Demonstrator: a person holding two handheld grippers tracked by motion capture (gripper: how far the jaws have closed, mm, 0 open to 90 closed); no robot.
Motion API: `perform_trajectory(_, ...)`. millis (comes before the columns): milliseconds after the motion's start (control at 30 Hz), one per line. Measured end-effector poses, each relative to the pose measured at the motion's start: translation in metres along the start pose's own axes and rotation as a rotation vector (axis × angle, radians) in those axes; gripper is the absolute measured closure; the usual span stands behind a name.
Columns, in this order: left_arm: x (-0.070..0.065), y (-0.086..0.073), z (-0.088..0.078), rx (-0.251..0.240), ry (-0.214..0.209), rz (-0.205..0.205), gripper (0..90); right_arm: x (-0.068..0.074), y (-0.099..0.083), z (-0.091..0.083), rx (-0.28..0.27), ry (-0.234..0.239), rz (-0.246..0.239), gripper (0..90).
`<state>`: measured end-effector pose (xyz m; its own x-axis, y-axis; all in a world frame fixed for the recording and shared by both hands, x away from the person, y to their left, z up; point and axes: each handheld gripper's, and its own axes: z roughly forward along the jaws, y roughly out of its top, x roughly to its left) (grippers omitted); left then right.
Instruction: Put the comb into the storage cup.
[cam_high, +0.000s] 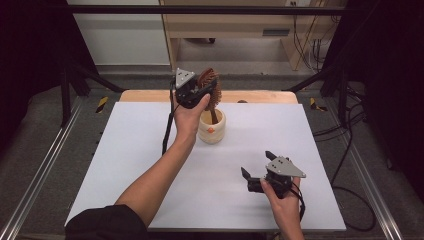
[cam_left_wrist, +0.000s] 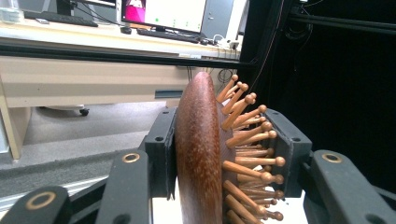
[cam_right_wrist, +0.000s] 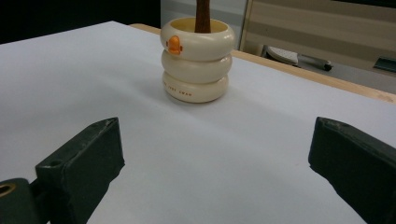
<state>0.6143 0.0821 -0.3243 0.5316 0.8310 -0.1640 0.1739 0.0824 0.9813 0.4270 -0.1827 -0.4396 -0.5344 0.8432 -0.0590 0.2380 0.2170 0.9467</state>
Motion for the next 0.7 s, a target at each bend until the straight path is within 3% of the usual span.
perform_trajectory(633, -0.0008, -0.0089, -0.0029, 0.005, -0.009, -0.016, 51.0, 0.0006, 0.0005, 0.0002, -0.004, 0.001, -0.001, 3.7)
perform_trajectory(700, -0.0022, -0.01, -0.0027, 0.009, -0.007, 0.001, 51.0, 0.0003, 0.0005, 0.0001, -0.004, 0.001, -0.001, 3.7)
